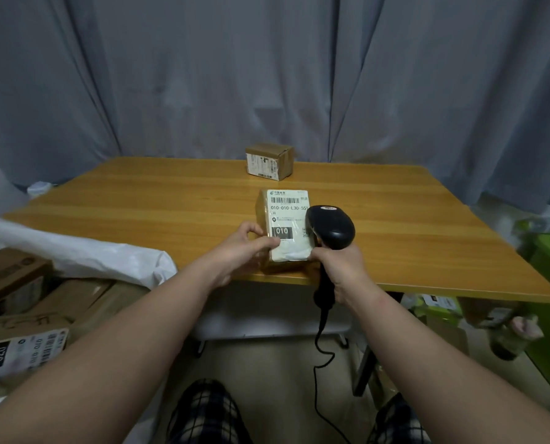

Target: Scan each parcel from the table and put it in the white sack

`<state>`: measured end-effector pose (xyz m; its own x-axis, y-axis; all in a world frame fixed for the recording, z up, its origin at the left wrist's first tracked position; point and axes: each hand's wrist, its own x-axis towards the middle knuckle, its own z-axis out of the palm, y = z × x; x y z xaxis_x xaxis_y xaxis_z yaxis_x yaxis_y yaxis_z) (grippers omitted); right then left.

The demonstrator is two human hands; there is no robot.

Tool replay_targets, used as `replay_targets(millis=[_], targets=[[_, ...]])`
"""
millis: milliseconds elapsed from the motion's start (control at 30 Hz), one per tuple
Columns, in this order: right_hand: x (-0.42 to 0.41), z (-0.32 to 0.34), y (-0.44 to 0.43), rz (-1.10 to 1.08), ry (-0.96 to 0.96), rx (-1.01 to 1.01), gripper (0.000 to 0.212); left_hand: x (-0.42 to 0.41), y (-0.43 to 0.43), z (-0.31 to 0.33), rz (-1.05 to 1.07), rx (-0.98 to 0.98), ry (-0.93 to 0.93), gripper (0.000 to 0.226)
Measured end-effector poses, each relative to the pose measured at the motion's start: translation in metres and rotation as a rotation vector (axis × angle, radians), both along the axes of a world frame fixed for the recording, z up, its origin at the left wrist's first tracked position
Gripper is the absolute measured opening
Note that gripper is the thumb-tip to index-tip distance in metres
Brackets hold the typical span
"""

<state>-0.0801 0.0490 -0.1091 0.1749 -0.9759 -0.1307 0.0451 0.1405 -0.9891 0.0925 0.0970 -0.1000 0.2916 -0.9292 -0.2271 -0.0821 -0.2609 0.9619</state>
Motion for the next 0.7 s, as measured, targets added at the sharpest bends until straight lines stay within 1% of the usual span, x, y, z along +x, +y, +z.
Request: replay_targets(millis=[67,167,267,333,400,467,533,700], targets=[[-0.006,-0.001,0.003,0.027,-0.008,-0.053,0.028,0.004,0.004,-0.004,0.017,-0.041,-0.007,0.040],[-0.017,0.002,0.009,0.055,0.020,-0.179,0.018,0.004,0.010,-0.003,0.074,-0.126,0.002,0.055],[-0.025,0.005,0.015,0.114,0.026,-0.289,0.011,0.003,0.015,0.004,0.057,-0.167,-0.085,0.090],[-0.025,0.004,0.020,0.141,0.058,-0.345,0.008,0.003,0.016,0.006,0.049,-0.188,-0.114,0.104],[-0.023,0.002,0.025,0.139,0.076,-0.388,0.010,0.001,0.015,0.006,0.077,-0.200,-0.116,0.106],[-0.021,0.000,0.029,0.118,0.071,-0.419,0.012,0.000,0.013,0.005,0.104,-0.203,-0.101,0.101],[-0.020,-0.002,0.033,0.099,0.055,-0.438,0.010,0.001,0.011,0.003,0.118,-0.201,-0.085,0.095],[-0.019,0.003,0.037,0.073,0.068,-0.492,0.017,0.001,0.008,0.001,0.138,-0.190,-0.043,0.087]])
